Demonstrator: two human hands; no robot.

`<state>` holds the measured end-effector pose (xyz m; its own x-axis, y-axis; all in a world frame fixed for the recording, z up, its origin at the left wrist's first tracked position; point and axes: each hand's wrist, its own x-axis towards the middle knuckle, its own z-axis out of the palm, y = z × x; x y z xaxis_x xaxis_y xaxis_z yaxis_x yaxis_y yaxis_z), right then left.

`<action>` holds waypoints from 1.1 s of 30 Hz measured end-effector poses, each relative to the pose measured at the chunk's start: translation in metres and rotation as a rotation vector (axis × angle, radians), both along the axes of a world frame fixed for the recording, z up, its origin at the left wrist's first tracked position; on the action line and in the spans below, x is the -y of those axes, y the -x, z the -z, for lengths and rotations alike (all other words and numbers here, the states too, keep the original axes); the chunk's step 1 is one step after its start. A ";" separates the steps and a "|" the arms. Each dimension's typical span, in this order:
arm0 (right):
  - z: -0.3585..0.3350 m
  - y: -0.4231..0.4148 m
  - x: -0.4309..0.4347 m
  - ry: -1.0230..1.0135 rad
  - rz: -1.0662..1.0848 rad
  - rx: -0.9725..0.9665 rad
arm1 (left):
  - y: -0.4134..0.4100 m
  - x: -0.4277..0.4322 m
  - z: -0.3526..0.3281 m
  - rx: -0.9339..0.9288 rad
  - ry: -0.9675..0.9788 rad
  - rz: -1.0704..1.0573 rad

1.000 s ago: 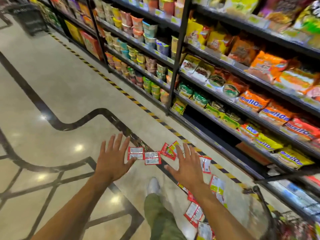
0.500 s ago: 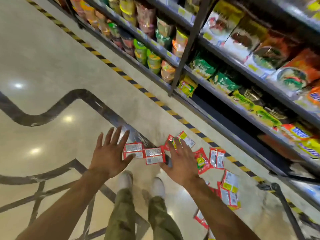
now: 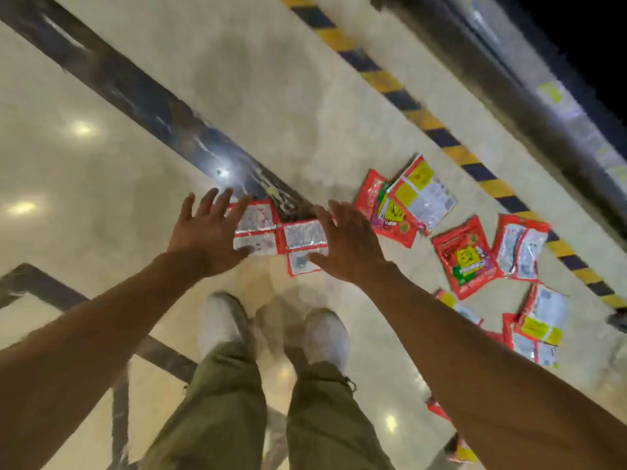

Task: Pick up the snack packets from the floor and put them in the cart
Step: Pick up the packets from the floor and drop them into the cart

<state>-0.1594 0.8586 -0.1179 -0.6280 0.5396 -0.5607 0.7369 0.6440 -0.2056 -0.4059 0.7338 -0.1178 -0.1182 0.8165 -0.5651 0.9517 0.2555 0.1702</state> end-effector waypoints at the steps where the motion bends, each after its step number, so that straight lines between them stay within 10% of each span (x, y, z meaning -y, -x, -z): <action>1: 0.028 -0.001 0.001 0.011 -0.012 0.014 | 0.001 0.002 0.028 0.001 0.003 0.010; 16: 0.112 0.004 -0.011 0.040 -0.138 0.153 | 0.001 -0.005 0.111 0.145 0.093 -0.364; 25: 0.035 -0.010 -0.019 0.410 0.204 0.135 | 0.025 0.013 0.006 0.425 0.114 -0.808; 33: -0.178 -0.030 -0.044 0.571 0.766 -0.241 | 0.029 0.011 -0.208 0.863 -0.068 -1.065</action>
